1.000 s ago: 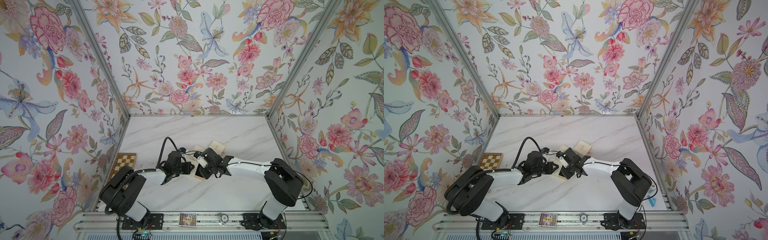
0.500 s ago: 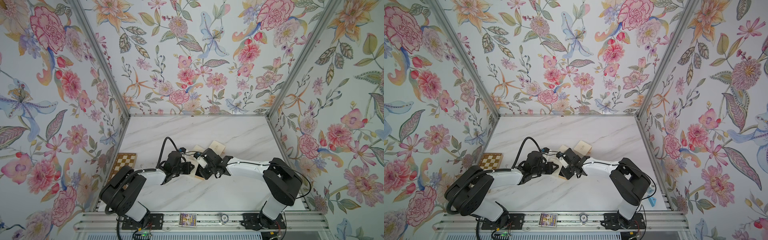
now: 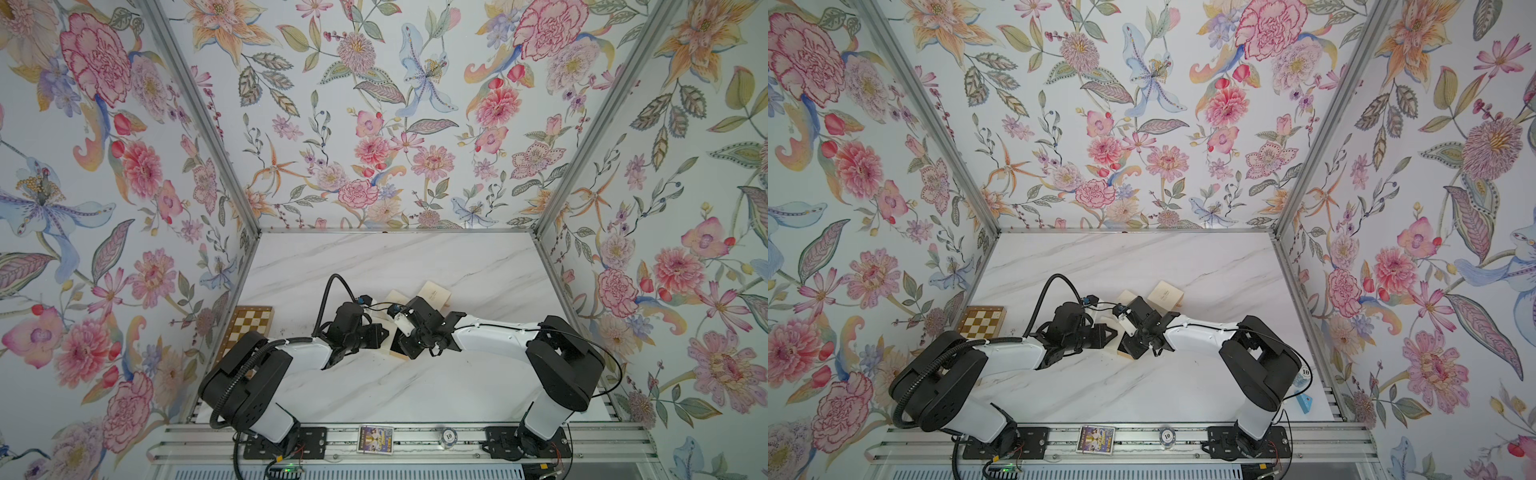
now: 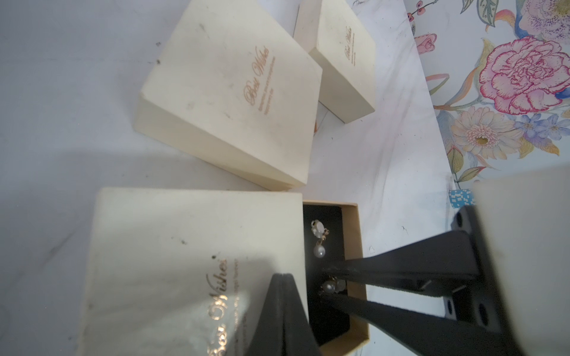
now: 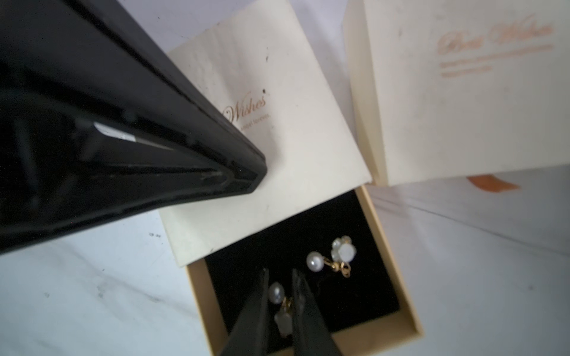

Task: Take out the earrings from the drawer-style jewelry box
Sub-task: Pick up the earring from the drawer.

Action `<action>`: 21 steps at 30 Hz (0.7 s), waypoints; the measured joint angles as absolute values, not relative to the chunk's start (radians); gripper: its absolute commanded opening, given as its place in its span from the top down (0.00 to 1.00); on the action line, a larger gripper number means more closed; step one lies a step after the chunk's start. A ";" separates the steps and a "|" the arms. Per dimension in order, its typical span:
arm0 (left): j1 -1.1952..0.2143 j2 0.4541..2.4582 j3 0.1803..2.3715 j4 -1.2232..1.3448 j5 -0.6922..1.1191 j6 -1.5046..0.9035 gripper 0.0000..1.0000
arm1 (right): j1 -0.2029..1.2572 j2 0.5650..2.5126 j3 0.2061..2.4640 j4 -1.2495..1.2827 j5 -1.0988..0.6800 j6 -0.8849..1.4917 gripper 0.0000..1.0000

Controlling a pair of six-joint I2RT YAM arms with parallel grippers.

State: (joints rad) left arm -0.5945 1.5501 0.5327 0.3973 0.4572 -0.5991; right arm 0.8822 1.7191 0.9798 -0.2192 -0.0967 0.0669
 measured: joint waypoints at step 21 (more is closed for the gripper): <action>-0.594 1.550 0.524 0.415 0.457 -0.599 1.00 | 0.882 1.712 0.980 -0.218 -0.096 0.067 0.88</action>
